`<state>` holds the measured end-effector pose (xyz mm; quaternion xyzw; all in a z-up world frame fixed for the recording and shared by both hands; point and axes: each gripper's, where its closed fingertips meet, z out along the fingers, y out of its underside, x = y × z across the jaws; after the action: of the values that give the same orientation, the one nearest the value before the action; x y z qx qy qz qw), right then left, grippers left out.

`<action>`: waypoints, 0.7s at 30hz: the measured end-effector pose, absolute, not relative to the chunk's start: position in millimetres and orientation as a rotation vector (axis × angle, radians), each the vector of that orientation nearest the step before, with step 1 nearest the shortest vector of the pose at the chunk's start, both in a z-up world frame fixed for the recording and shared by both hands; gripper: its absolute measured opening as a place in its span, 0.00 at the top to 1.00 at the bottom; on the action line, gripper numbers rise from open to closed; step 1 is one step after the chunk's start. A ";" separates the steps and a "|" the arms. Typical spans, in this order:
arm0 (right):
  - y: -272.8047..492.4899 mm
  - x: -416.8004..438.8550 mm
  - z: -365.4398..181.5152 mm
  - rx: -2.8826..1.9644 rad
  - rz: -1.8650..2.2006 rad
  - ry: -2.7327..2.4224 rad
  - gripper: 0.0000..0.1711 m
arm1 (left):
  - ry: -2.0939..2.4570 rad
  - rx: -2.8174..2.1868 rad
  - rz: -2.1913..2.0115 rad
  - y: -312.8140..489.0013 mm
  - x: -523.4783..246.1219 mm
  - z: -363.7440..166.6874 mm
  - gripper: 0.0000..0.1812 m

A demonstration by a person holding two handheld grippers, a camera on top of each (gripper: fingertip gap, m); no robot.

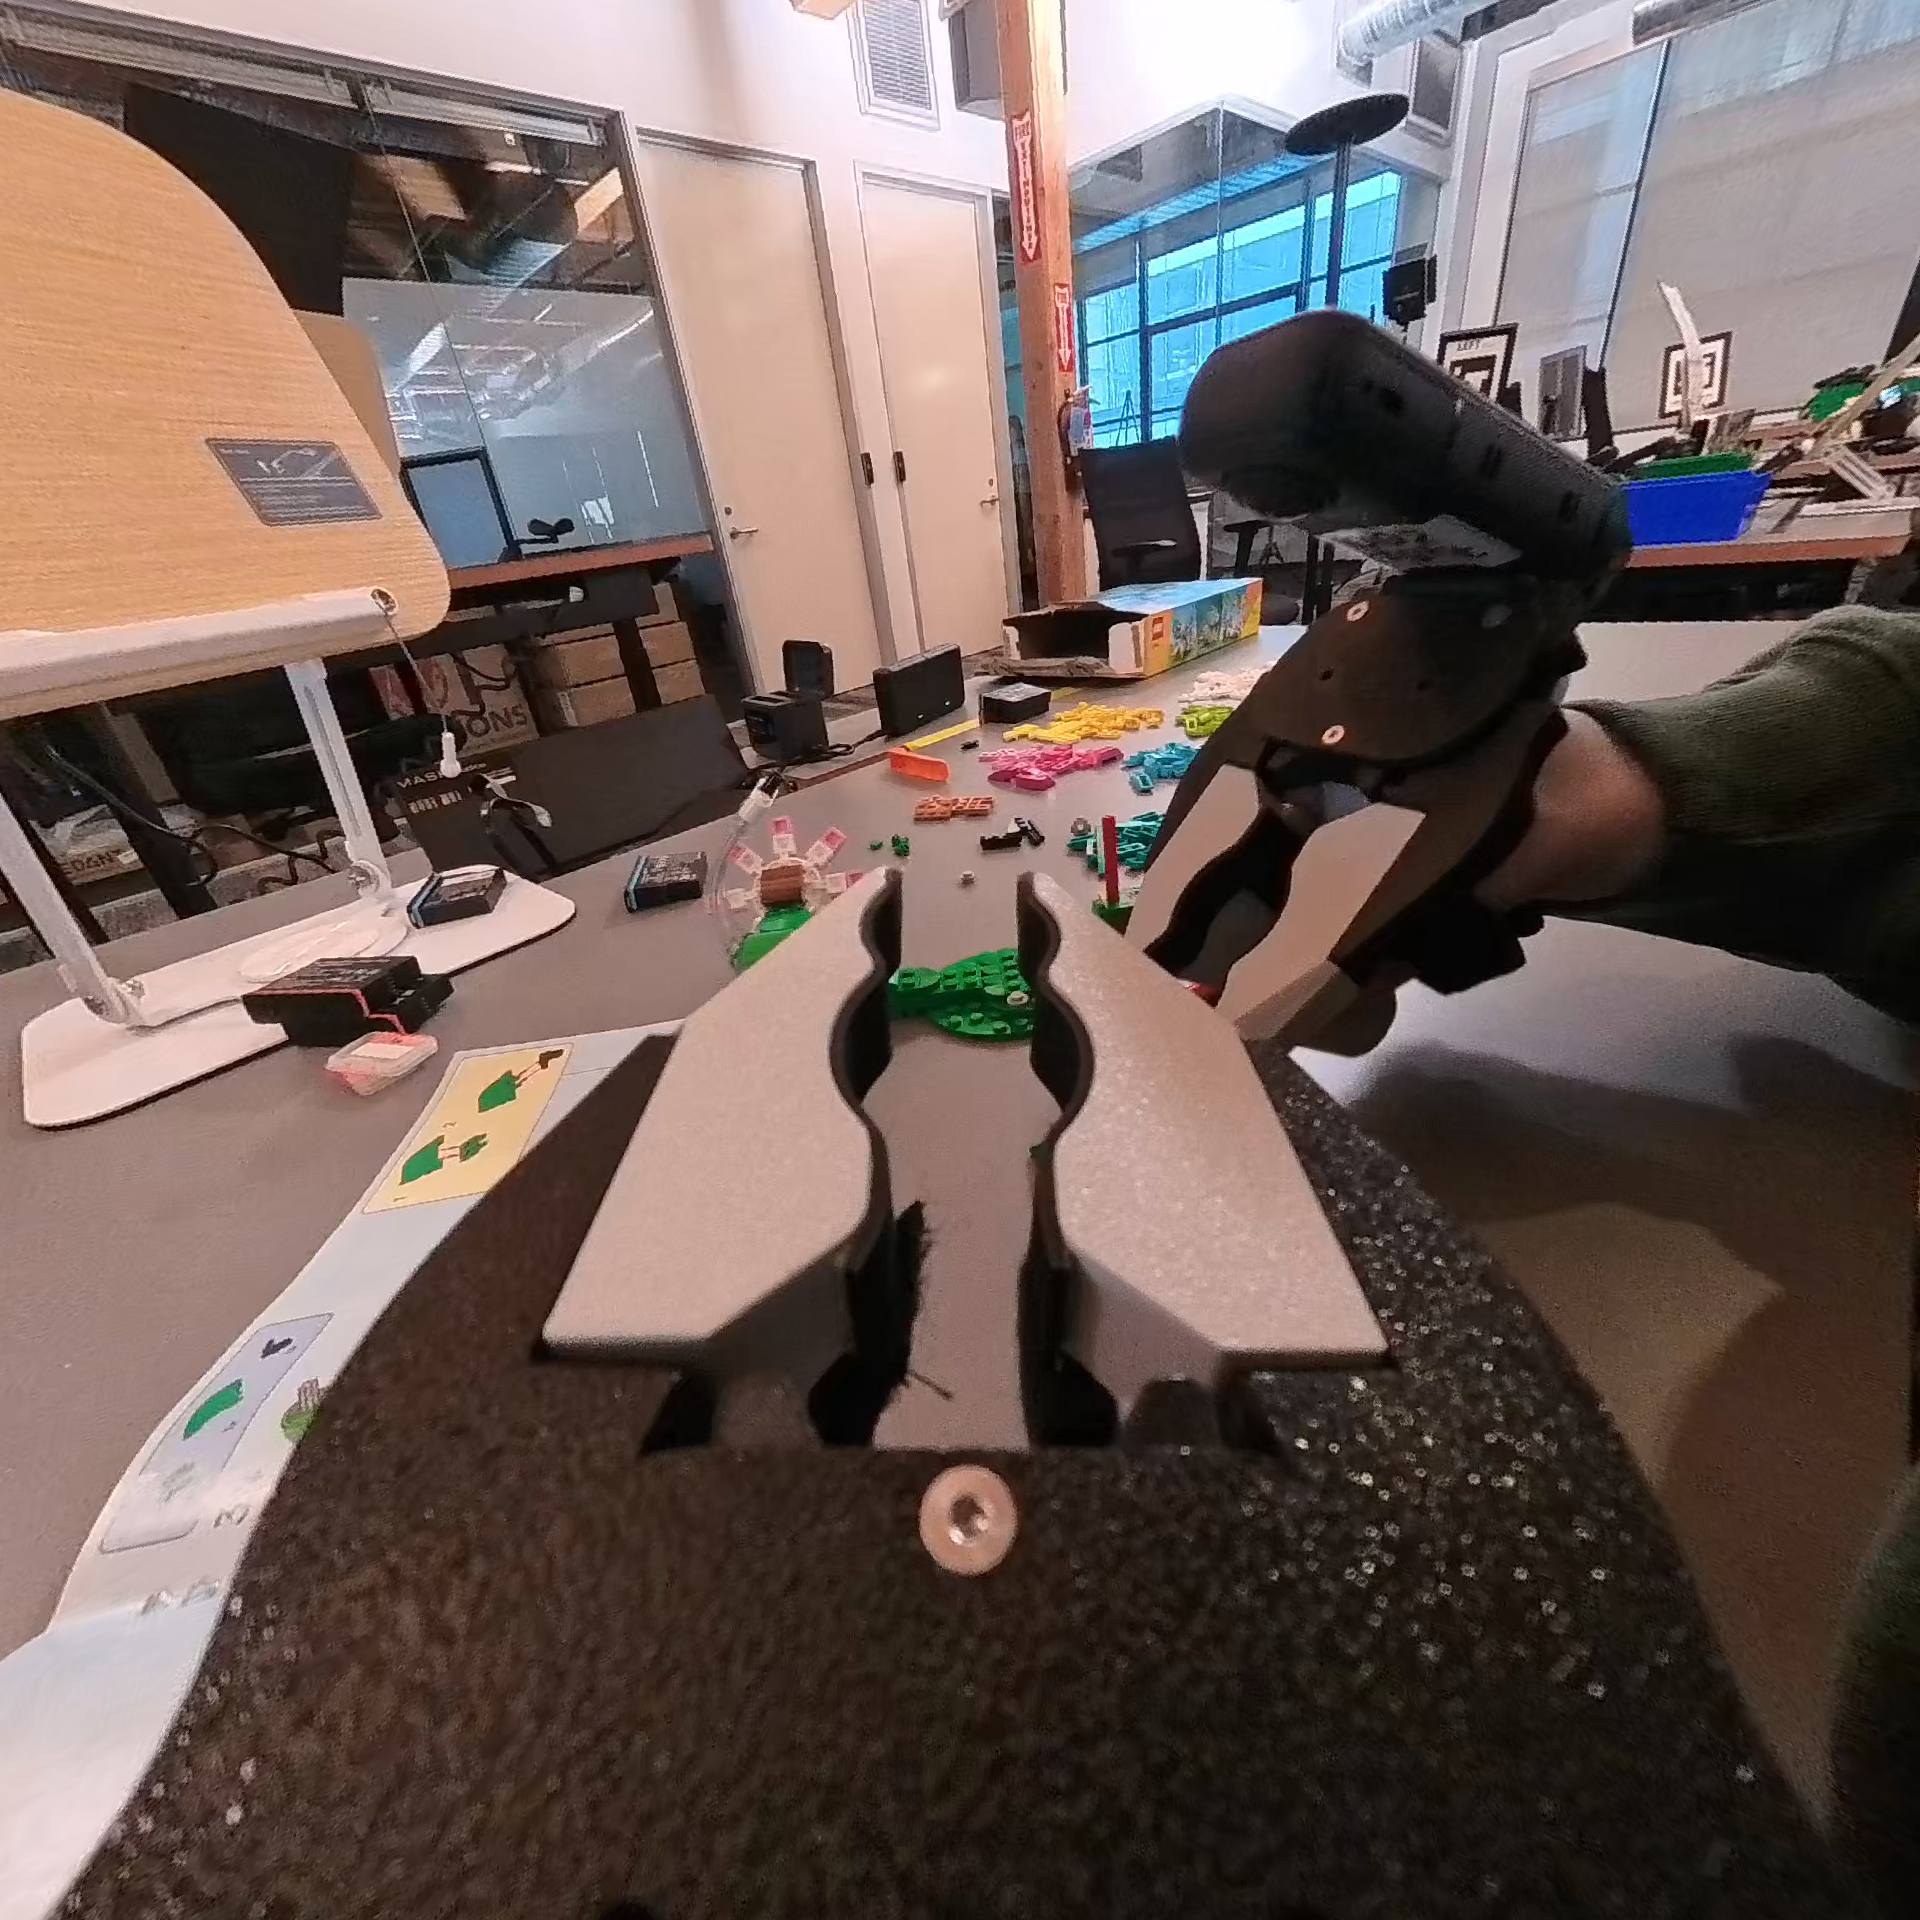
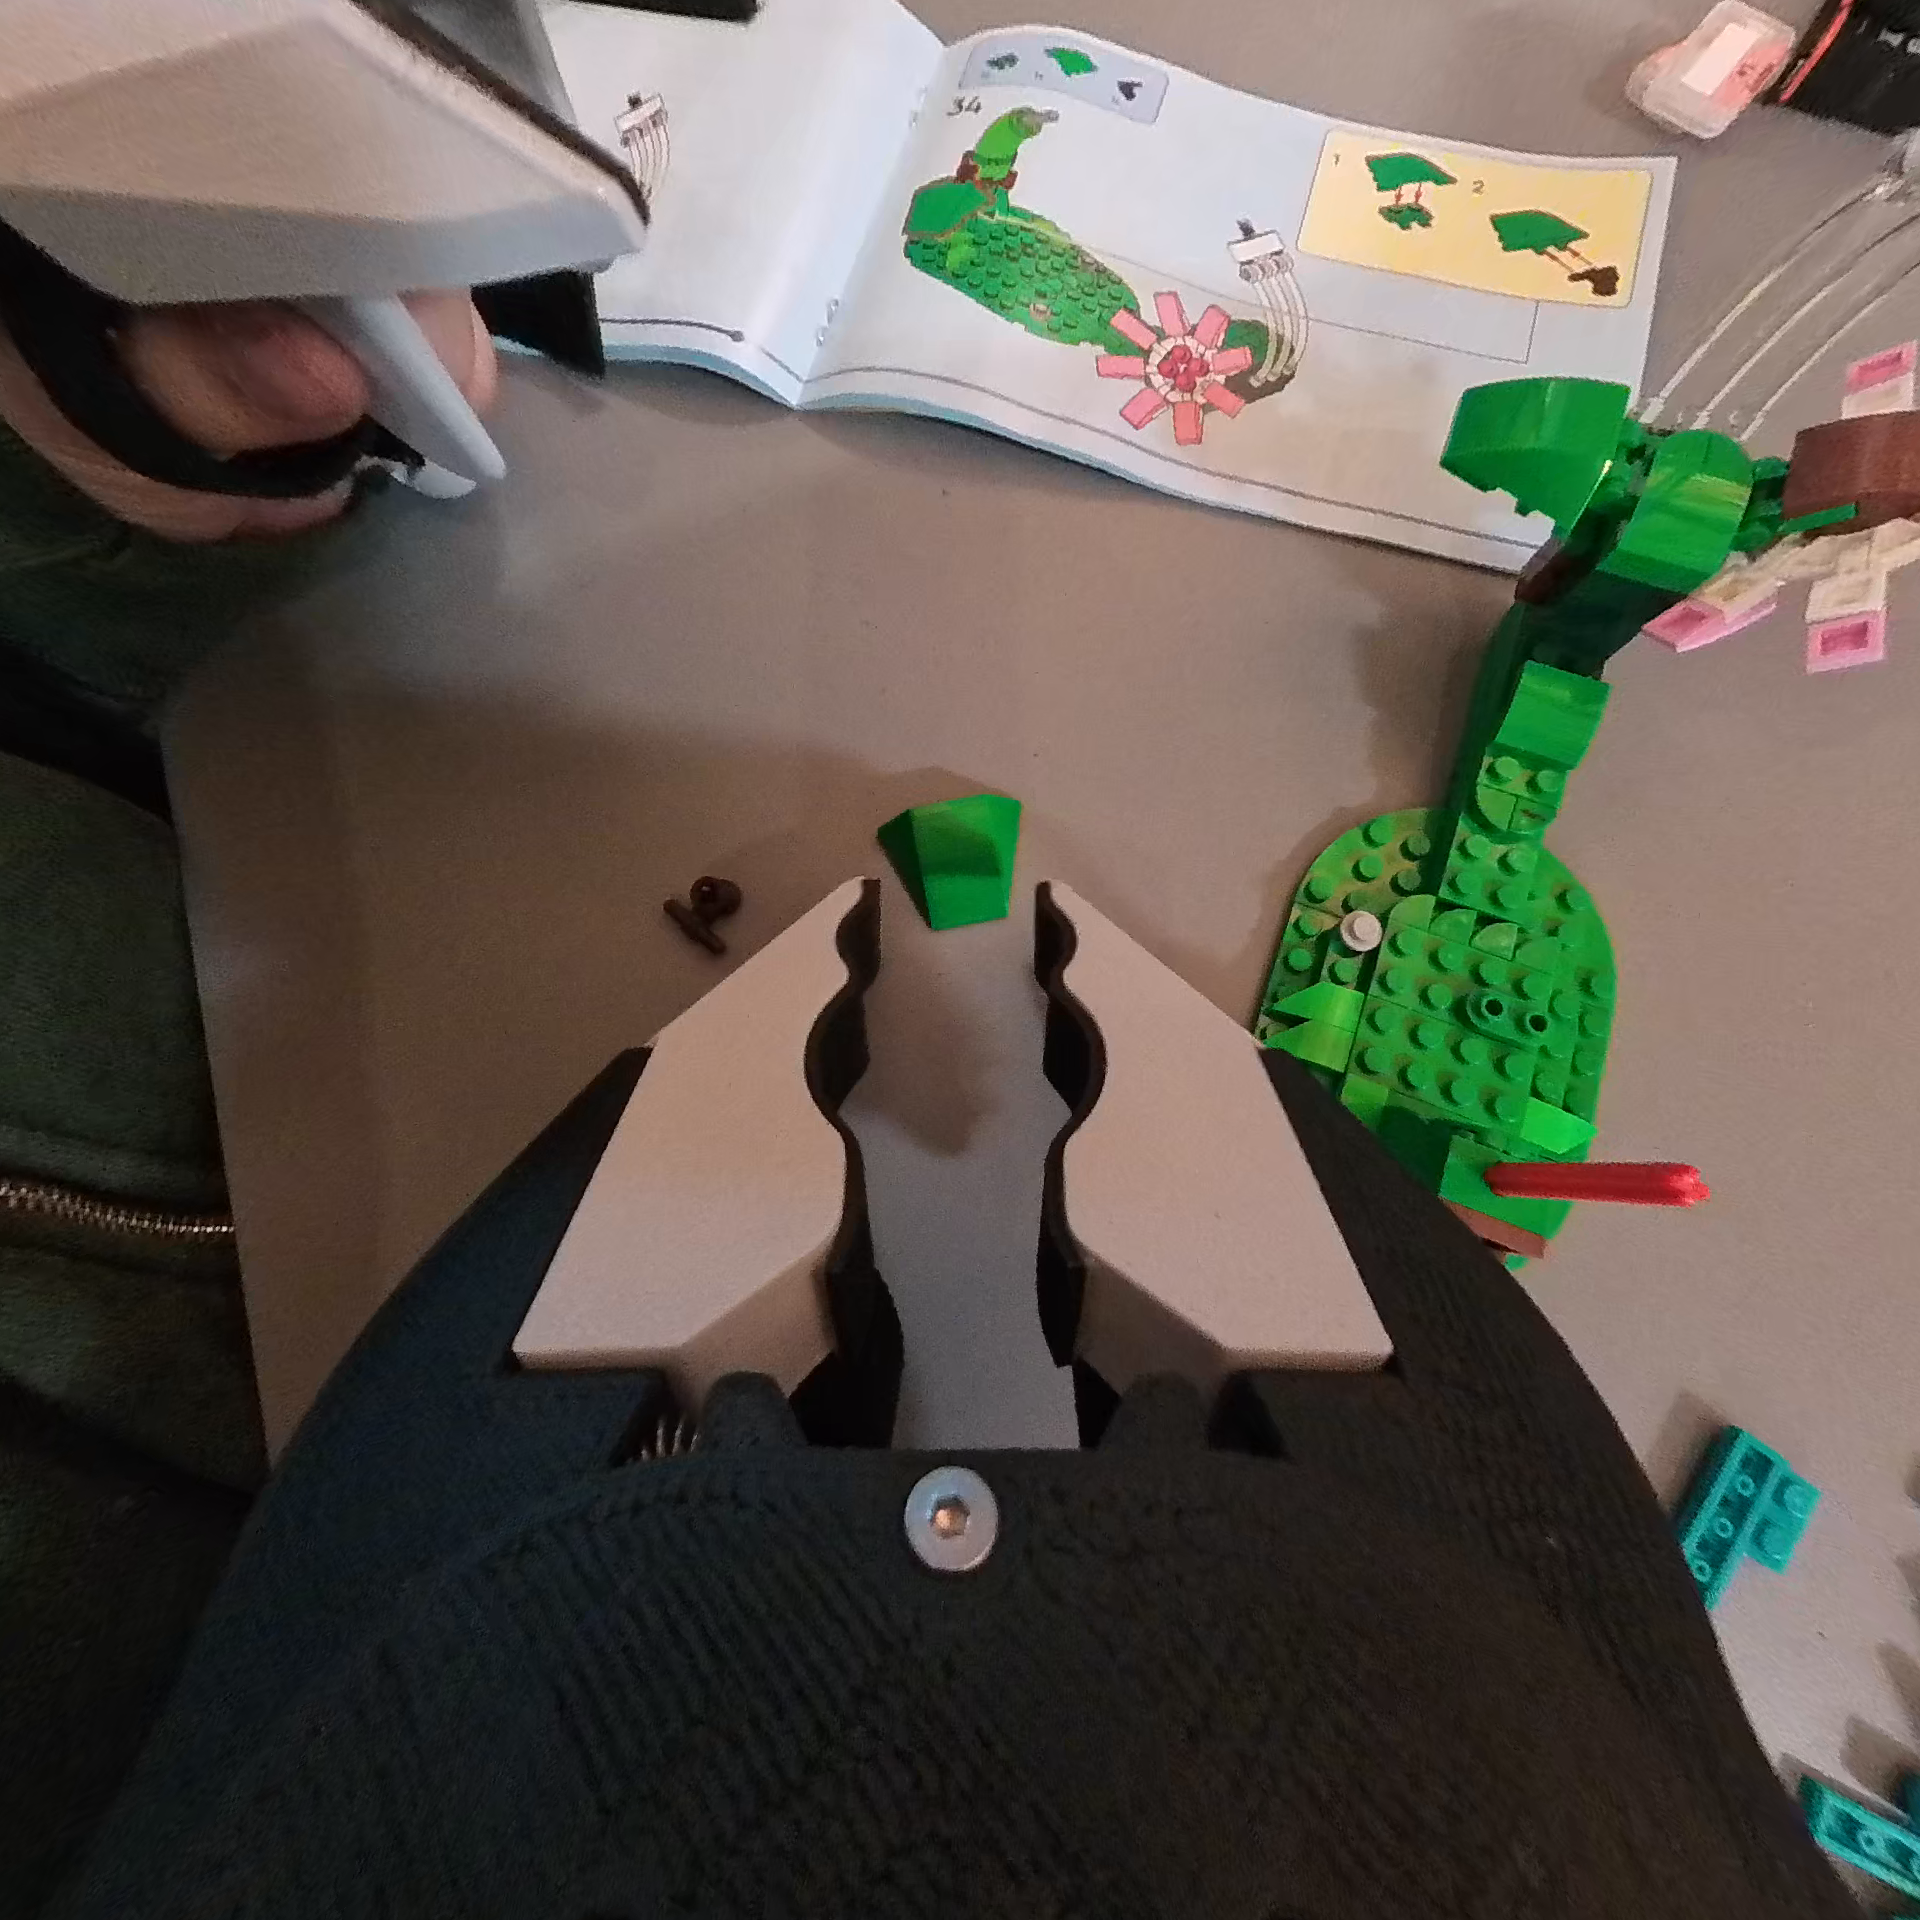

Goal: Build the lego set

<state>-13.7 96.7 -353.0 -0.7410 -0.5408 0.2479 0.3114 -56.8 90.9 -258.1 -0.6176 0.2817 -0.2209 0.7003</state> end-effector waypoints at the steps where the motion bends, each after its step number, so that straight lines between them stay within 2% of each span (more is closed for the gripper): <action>1: 96.9 -13.0 -352.9 -1.956 0.650 -1.426 0.83 | 0.625 -1.377 -0.491 91.2 -57.2 -258.1 0.89; 21: 78.7 -13.9 -357.7 -1.965 0.717 -1.499 0.87 | 0.605 -1.380 -0.496 92.2 -59.5 -257.6 0.90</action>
<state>-13.9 78.7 -357.7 -0.7330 -0.5591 0.2676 0.2803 -59.5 92.2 -257.6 -0.6200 0.2716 -0.2227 0.7016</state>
